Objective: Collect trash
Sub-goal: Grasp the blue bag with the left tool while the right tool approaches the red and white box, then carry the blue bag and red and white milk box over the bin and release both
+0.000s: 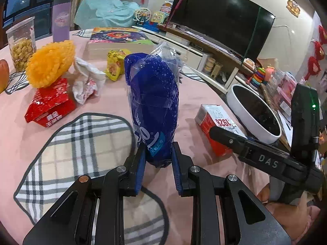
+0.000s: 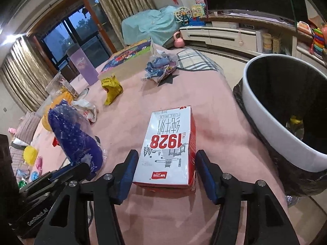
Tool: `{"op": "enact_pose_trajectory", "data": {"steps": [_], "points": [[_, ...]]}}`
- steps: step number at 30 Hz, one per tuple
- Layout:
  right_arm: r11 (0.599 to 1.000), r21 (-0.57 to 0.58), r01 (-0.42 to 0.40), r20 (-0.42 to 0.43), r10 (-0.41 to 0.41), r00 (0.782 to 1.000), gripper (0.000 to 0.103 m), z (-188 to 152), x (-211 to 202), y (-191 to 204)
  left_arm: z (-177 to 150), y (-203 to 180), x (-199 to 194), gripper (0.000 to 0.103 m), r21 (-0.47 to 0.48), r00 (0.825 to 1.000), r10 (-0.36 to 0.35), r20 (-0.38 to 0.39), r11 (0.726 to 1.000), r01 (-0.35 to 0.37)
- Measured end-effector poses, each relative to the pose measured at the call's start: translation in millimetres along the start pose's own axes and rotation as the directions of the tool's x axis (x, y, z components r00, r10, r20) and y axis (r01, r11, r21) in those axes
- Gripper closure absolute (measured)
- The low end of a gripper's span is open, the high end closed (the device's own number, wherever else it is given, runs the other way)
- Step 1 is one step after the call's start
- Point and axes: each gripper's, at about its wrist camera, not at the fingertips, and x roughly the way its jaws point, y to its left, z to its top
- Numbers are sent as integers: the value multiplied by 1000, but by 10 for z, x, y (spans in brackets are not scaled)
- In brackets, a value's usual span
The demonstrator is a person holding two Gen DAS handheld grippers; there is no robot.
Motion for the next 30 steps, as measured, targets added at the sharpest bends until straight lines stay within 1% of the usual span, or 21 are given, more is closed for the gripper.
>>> {"op": "enact_pose_trajectory", "data": {"steps": [11,21,30], "points": [[999,43,-26,59,24,998,45,6,-339,-214,2,-316,36,80,50,999,-34,-10,998,35],[996,88,-15,102,6,995,45,36,-544,-474,25,-607,115,80,96,998,-62,-26,993,64],[995,100,-19,145,4,989,45,98,-720,-615,78,-920,162,80,144,996,-87,-30,985,91]]}}
